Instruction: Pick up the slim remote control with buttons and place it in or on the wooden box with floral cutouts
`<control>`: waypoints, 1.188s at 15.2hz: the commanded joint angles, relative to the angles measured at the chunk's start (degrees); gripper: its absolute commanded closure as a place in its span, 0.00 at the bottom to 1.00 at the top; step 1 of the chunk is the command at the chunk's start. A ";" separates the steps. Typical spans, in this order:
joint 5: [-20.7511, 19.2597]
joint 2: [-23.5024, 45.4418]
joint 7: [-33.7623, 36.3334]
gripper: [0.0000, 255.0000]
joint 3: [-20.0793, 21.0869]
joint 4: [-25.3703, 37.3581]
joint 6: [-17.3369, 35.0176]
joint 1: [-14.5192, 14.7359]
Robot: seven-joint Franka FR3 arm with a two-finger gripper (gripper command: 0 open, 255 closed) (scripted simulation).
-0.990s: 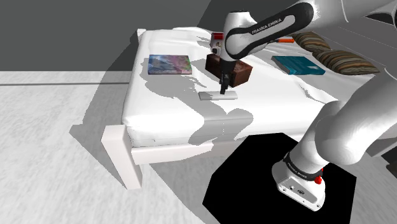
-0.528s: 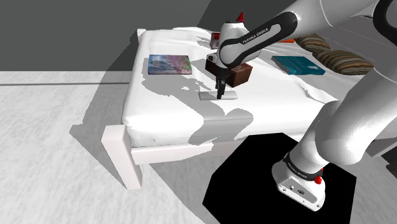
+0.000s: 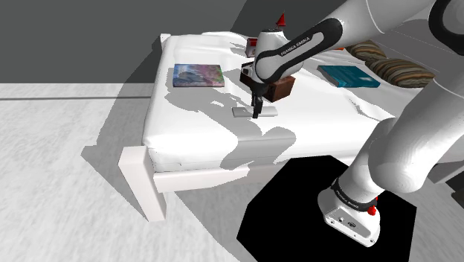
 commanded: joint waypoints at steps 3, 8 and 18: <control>0.00 0.00 0.00 1.00 0.00 0.00 0.00 0.00; 0.00 0.00 0.01 1.00 0.01 -0.01 0.01 0.00; -1.10 -3.63 0.88 1.00 0.15 2.10 -5.63 -0.06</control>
